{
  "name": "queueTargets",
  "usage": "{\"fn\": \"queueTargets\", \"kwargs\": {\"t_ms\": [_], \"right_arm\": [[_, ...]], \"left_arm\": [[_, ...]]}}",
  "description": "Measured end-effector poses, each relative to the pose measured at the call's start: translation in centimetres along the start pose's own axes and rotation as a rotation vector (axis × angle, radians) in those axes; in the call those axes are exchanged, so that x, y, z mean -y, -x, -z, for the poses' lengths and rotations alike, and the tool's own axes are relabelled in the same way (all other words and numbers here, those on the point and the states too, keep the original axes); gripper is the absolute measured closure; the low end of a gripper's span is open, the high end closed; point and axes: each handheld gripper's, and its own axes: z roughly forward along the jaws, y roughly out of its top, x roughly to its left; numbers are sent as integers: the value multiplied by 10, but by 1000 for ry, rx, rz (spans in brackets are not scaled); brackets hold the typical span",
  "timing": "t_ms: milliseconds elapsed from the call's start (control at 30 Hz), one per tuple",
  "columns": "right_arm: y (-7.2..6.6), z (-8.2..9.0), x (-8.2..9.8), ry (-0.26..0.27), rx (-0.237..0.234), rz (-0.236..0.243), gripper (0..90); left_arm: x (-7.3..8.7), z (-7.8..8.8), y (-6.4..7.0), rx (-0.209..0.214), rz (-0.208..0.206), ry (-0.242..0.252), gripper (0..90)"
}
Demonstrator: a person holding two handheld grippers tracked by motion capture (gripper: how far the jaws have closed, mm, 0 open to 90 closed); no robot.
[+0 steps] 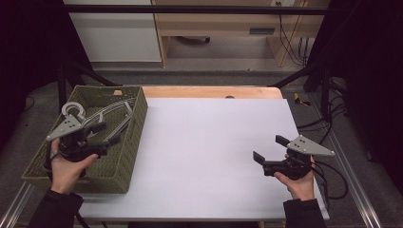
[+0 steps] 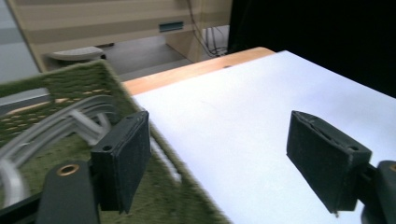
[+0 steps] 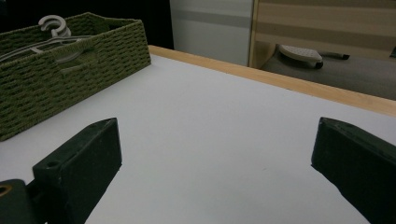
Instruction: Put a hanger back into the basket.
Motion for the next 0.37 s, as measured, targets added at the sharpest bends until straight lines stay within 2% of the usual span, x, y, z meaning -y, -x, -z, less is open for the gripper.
{"fn": "queueTargets", "kwargs": {"t_ms": [200, 233, 367], "right_arm": [[2, 2, 1, 7, -4, -6, 20], [2, 2, 1, 7, -1, -8, 20], [4, 3, 2, 4, 2, -14, 19]], "left_arm": [[12, -9, 23, 39, -9, -11, 178], [13, -9, 25, 40, -17, -12, 173], [19, -11, 29, 52, -8, -15, 158]]}}
